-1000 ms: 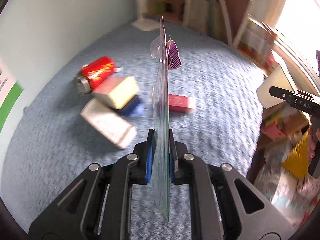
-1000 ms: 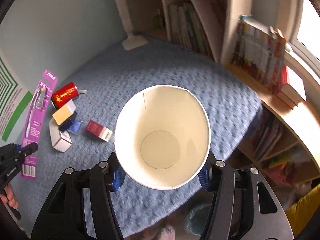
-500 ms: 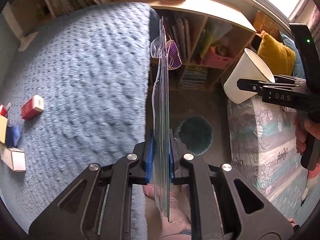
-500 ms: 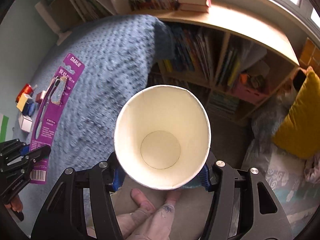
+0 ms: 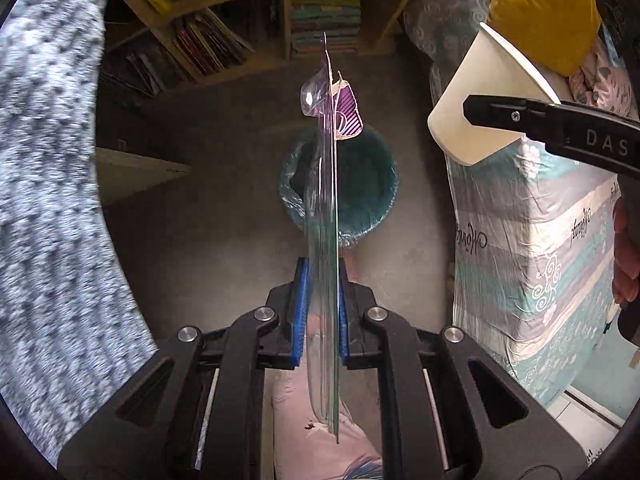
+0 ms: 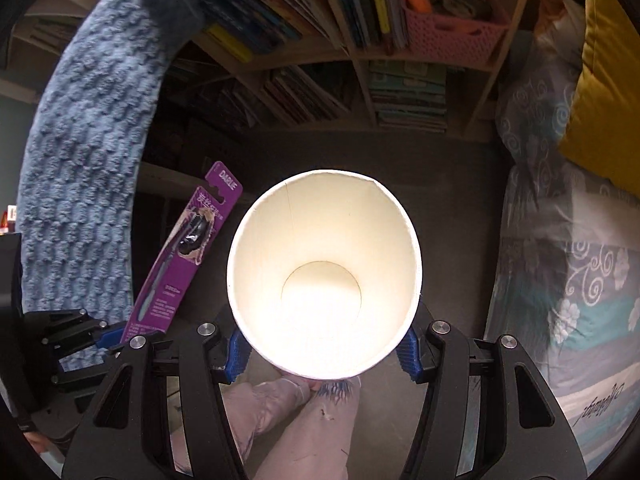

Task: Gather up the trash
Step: 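Open the left tool and right tool to drop both items into the wastebasket, then move both tools back over the remaining items on the blanket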

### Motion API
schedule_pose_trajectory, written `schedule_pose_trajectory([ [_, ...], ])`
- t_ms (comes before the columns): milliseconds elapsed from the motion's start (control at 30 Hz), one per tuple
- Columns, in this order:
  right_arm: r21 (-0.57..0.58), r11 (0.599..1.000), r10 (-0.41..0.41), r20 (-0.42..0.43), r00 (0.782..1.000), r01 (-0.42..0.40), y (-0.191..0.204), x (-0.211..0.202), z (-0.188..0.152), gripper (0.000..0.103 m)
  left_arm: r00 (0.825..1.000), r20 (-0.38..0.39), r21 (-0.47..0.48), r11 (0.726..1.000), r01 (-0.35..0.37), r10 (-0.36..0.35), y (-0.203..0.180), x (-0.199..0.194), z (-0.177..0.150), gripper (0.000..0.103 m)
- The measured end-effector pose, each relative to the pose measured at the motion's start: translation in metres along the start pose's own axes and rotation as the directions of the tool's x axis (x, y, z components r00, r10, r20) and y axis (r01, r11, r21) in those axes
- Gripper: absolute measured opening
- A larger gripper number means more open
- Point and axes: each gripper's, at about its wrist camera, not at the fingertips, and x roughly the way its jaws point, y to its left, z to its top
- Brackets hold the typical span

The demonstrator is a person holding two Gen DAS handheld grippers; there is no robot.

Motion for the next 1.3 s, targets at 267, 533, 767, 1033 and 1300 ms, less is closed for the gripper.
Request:
schedule_pose_trajectory([
  [267,0.068,0.998,0.006,-0.072,0.997,-0.001,-0.035,0.074,-0.007,0.063,0.99,-0.127,0.021,0.998,0.058,-0.055,-0.02,0.078,0.022,0.012],
  [533,0.115,0.993,0.01,-0.051,0.999,-0.004,-0.056,0.068,-0.003,0.081,0.989,-0.145,-0.011,1.0,0.022,-0.023,-0.005,0.08,0.029,0.069],
  [767,0.096,0.995,0.001,-0.001,1.0,0.0,-0.053,0.029,-0.005,0.081,0.998,-0.068,-0.03,0.999,0.011,-0.013,0.011,0.041,0.024,0.069],
  [1033,-0.047,0.998,0.034,0.04,0.999,-0.032,-0.022,-0.027,-0.003,0.081,0.996,0.079,-0.056,0.998,-0.034,0.039,0.016,-0.047,-0.005,0.069],
  [1300,-0.297,0.948,0.146,0.079,0.986,-0.117,0.045,-0.093,0.019,0.083,0.955,0.256,-0.181,0.978,-0.106,0.151,0.04,-0.143,-0.031,0.078],
])
